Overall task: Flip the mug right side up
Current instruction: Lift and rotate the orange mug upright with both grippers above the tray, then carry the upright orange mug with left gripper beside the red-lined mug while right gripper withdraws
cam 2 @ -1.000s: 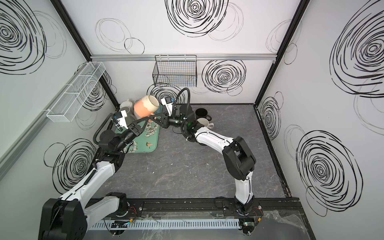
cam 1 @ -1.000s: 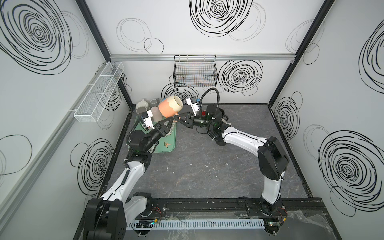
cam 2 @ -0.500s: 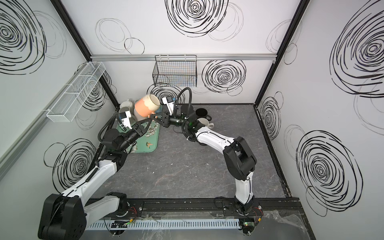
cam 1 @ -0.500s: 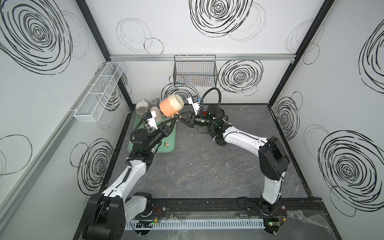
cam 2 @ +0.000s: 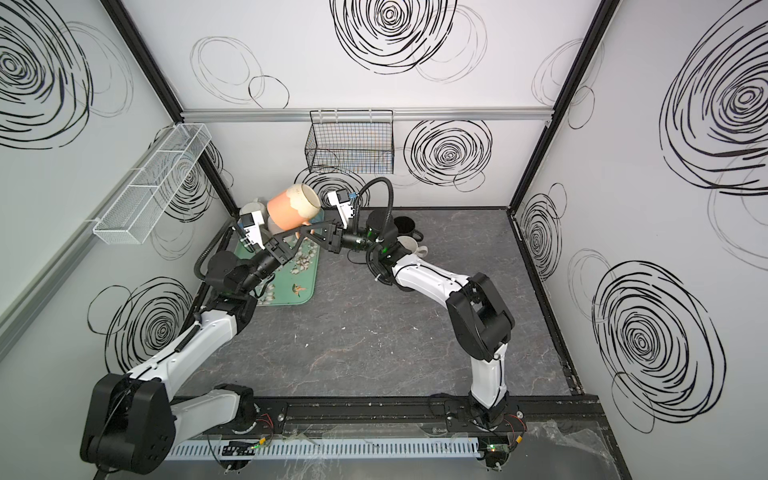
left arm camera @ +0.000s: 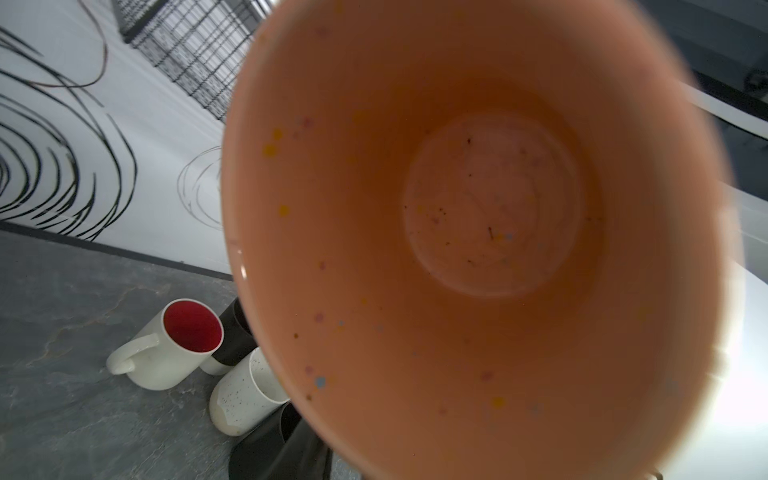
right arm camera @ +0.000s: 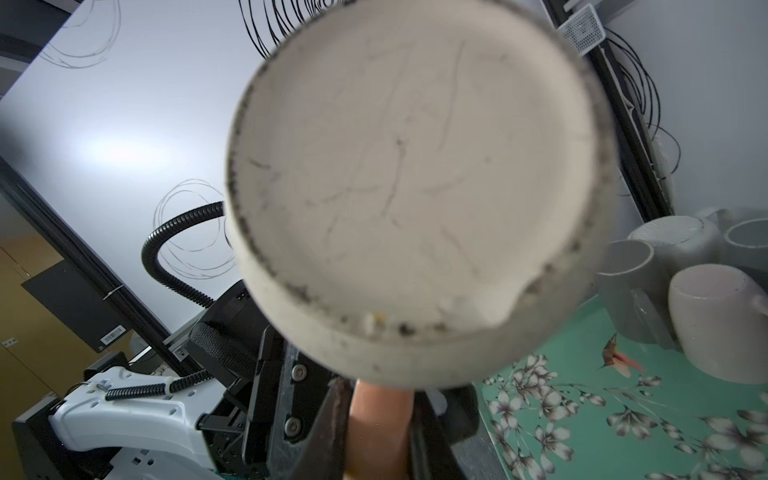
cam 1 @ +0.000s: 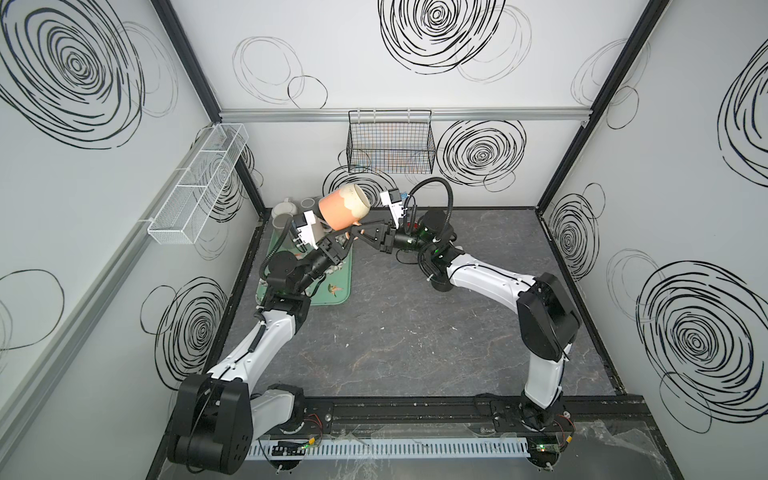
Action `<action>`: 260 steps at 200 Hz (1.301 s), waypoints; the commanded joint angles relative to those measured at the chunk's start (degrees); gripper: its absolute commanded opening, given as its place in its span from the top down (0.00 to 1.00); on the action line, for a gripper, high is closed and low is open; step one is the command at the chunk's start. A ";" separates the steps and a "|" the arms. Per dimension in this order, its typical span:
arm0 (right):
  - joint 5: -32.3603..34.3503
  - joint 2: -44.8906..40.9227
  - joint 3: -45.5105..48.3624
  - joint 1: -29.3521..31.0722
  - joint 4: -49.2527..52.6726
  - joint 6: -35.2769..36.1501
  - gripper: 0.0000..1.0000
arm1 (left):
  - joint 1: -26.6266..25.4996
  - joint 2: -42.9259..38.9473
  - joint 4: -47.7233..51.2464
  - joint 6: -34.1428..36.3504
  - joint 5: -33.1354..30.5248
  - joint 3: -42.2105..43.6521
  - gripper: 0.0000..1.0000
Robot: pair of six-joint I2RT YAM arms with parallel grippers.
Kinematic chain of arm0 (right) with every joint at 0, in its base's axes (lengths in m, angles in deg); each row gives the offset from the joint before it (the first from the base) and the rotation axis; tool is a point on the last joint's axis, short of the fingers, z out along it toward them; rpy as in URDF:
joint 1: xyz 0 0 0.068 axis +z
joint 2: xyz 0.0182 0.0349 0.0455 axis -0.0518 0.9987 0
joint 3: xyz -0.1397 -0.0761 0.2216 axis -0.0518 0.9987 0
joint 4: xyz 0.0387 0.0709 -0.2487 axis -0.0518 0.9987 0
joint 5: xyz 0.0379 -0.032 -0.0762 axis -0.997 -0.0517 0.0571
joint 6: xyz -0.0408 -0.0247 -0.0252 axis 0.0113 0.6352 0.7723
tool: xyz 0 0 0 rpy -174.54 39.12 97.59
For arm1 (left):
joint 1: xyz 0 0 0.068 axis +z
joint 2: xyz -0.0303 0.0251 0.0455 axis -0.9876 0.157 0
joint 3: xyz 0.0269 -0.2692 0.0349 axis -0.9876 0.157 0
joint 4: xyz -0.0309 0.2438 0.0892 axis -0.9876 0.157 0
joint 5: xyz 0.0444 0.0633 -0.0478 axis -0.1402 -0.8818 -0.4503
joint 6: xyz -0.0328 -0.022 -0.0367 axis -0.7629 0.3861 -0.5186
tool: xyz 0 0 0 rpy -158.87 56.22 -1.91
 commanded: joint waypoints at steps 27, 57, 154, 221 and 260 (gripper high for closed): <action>-3.45 -3.46 -1.27 -1.10 -16.44 -6.91 1.00 | -1.93 0.18 -10.58 -3.25 3.94 -4.47 0.84; -3.25 -3.97 -0.87 -1.50 -13.63 -5.93 0.94 | -1.94 -0.70 -9.85 -3.06 3.96 -4.85 1.00; 1.90 -11.21 0.99 -3.85 14.81 12.80 0.53 | -2.69 -2.57 -0.76 4.00 2.44 -7.24 1.00; 10.11 -19.00 4.17 -7.87 34.04 27.16 0.48 | -2.47 -2.30 19.97 19.61 1.20 -13.58 1.00; 12.89 -22.88 7.15 -14.09 40.56 28.56 0.48 | -2.95 1.31 37.67 32.14 -0.57 -20.23 1.00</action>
